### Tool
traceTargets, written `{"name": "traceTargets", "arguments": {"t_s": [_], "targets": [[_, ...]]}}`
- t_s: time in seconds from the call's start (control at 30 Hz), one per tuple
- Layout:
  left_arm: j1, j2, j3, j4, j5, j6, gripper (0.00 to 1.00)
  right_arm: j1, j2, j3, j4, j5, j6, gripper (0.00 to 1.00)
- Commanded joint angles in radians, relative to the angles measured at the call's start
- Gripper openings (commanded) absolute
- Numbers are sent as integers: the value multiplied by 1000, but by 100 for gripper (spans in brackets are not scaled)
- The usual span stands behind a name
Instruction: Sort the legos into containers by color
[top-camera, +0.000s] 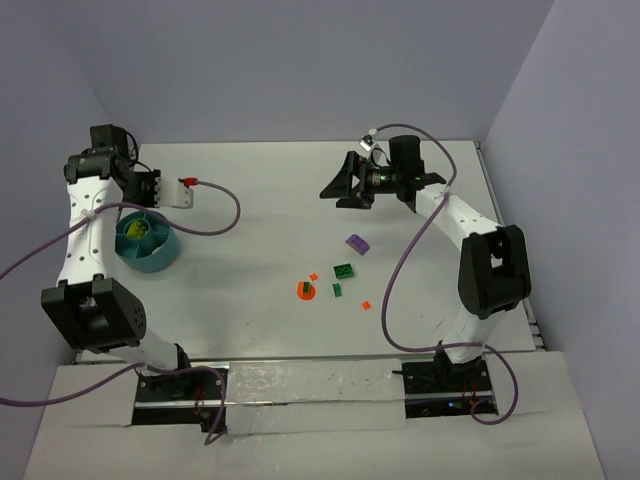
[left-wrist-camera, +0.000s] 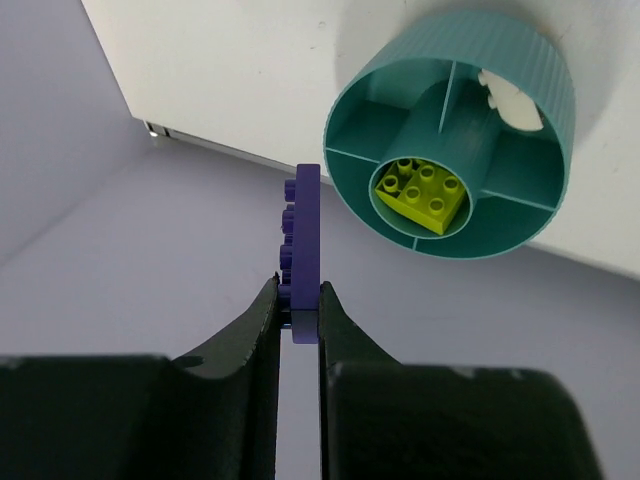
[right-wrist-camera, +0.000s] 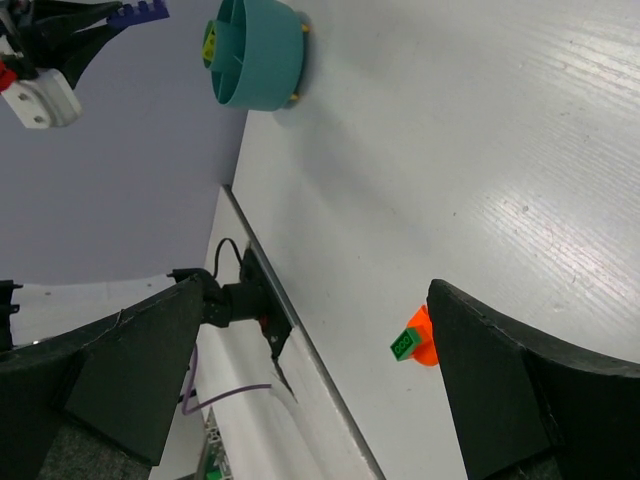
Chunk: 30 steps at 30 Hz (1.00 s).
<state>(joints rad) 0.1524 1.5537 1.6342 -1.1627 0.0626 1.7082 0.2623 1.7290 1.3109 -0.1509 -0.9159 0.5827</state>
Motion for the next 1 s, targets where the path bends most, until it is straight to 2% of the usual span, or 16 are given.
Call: {"name": "traceTargets", "arguments": {"t_s": [0.0, 0.17, 0.5, 0.97], "targets": [[6, 25, 18, -35, 11, 177, 18, -14, -28, 10, 16, -14, -6, 100], [6, 56, 19, -41, -3, 258, 26, -23, -25, 0, 32, -25, 12, 100], [3, 80, -50, -7, -58, 373, 21, -25, -11, -4, 43, -36, 24, 100], [-2, 133, -99, 85, -123, 433, 24, -33, 9, 5, 33, -44, 24, 100]]}}
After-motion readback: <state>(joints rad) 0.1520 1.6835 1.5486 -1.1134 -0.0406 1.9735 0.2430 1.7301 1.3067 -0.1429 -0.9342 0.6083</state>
